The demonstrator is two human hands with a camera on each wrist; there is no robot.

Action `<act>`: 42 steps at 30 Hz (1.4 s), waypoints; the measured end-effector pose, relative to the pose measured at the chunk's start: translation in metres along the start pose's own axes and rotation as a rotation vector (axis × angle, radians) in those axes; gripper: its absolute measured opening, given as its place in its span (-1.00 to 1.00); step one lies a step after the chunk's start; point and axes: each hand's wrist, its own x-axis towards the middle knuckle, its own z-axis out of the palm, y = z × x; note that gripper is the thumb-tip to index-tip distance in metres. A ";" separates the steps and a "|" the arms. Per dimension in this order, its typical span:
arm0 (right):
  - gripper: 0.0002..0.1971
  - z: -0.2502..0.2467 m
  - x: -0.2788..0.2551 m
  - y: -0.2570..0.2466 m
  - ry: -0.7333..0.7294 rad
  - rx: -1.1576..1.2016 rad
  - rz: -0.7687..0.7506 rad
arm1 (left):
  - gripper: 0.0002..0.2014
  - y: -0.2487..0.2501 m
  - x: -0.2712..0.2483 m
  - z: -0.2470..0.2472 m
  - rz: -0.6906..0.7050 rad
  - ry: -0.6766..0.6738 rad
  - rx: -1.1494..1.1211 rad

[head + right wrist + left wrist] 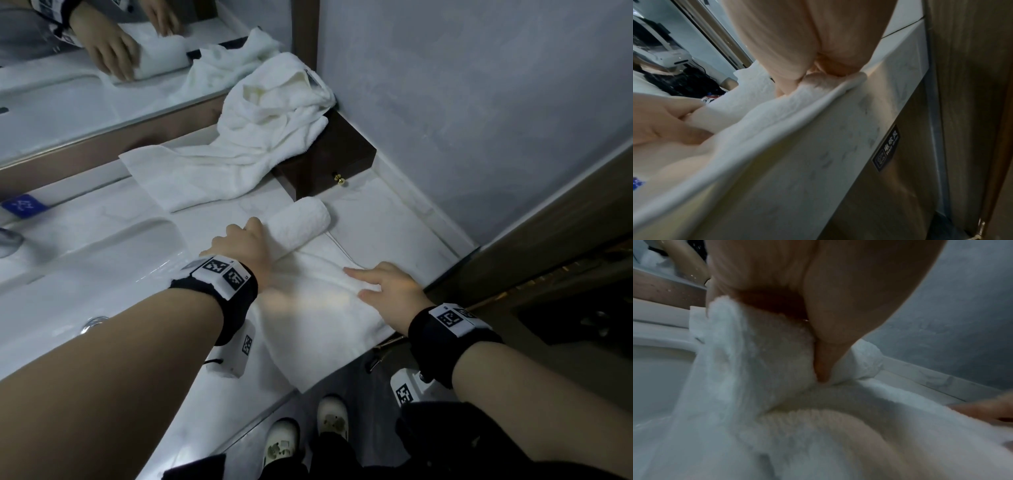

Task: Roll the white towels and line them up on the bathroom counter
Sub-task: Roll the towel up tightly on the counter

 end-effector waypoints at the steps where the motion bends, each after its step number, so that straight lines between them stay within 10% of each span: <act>1: -0.54 0.001 0.001 0.001 0.009 -0.001 0.009 | -0.60 0.000 0.003 -0.003 0.007 -0.001 -0.003; 18: -0.50 -0.007 0.009 -0.020 0.094 -0.287 0.104 | -0.42 -0.004 0.001 -0.003 0.168 -0.070 0.012; 21: -0.44 0.003 0.005 -0.037 0.177 -0.671 -0.037 | -0.42 0.002 -0.005 -0.001 0.125 -0.040 0.039; 27: -0.62 0.037 0.004 -0.055 0.009 -0.614 -0.412 | -0.47 0.004 -0.008 -0.003 0.107 -0.034 0.032; 42: -0.28 0.058 0.002 -0.015 -0.012 -0.735 -0.344 | -0.49 0.000 0.028 -0.047 0.099 -0.198 -0.134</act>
